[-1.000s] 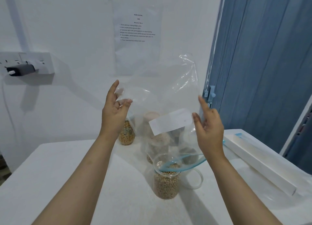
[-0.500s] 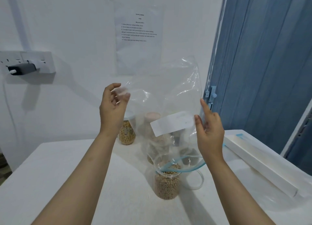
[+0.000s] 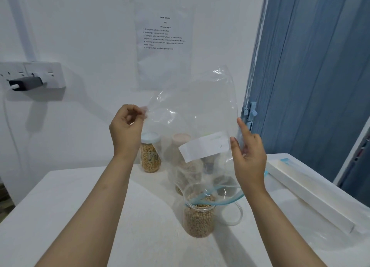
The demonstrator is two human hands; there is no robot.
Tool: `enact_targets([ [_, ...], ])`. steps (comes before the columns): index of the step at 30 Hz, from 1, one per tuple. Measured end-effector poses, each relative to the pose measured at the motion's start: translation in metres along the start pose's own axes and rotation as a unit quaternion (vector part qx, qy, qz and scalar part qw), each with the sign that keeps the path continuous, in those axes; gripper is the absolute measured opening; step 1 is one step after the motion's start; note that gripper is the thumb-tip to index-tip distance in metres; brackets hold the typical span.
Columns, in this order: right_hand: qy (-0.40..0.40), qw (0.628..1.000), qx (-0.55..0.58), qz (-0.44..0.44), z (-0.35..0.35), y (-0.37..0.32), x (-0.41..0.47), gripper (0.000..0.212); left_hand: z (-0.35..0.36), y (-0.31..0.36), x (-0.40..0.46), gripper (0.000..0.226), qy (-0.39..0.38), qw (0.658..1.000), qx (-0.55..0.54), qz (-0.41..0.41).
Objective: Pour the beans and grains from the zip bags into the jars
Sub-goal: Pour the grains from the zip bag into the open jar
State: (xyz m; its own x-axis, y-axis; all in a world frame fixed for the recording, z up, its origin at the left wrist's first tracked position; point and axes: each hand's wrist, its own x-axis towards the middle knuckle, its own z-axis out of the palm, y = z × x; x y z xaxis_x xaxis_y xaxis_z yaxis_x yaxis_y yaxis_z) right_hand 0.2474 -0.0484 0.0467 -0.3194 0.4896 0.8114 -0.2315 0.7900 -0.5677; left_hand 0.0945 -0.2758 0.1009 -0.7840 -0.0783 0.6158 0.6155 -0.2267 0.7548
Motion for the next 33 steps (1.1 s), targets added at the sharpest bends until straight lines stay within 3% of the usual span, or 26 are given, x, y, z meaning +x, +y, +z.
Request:
enact_targets([
  [5, 0.005, 1.000, -0.001, 0.004, 0.0006, -0.0010, -0.0008, 0.048, -0.0011, -0.0018, 0.0017, 0.019, 0.011, 1.000, -0.012, 0.011],
  [10, 0.009, 1.000, 0.004, 0.011, 0.0011, -0.0039, -0.0016, 0.047, 0.0010, -0.0060, 0.0020, 0.033, -0.009, 1.000, 0.006, -0.006],
  [33, 0.018, 1.000, 0.009, 0.021, -0.0031, -0.0046, 0.0003, 0.047, 0.0038, -0.0011, 0.0021, 0.018, -0.008, 1.000, 0.018, 0.012],
])
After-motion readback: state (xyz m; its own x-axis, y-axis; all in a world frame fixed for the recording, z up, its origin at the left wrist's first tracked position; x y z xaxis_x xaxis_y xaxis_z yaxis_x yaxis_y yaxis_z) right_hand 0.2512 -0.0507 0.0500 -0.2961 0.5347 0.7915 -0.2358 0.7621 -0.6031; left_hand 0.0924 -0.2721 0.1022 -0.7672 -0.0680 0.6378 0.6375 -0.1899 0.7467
